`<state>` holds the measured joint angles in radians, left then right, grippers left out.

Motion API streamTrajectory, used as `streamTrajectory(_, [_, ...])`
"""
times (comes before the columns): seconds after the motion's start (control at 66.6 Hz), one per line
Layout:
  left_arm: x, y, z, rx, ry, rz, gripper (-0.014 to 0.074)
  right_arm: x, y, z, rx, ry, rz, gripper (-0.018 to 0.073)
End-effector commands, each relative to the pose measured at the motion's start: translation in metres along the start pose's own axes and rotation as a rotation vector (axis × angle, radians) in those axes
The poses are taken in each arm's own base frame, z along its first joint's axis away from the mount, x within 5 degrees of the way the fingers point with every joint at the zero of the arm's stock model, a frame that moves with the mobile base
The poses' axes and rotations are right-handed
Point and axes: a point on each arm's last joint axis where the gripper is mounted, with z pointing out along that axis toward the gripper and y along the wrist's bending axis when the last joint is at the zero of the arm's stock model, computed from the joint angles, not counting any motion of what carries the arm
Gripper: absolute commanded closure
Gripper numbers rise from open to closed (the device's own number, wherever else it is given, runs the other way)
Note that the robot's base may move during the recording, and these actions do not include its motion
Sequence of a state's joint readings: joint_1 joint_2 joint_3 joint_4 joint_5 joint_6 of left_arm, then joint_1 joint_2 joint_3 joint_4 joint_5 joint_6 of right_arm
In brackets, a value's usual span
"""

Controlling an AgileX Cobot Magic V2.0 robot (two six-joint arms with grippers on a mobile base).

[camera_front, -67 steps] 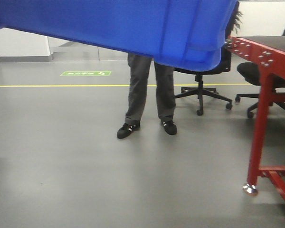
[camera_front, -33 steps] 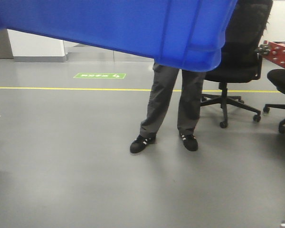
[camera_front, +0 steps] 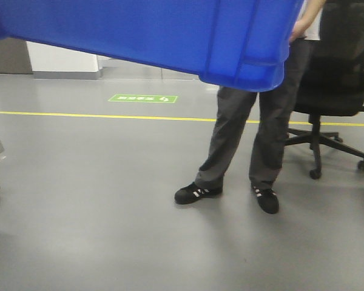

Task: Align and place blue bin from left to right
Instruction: 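Hold the blue bin with both grippers while driving across the floor, then carry the blue bin up to the target shelf of blue bins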

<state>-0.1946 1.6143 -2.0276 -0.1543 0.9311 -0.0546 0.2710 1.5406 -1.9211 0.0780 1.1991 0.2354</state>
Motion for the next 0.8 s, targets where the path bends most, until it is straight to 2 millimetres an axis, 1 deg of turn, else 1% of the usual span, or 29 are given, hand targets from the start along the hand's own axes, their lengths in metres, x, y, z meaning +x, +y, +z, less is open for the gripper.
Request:
streamTrajectory(0.0, [-0.0285, -0.0044, -0.0184, 0.031, -0.279, -0.015, 0.0708, -0.0065, 0.0041, -0.015, -0.031, -0.097, -0.04, 0.0629])
streamTrajectory(0.78, [-0.0285, -0.0044, -0.0184, 0.031, -0.279, -0.015, 0.0708, -0.0065, 0.0041, -0.015, -0.031, -0.097, -0.04, 0.0629])
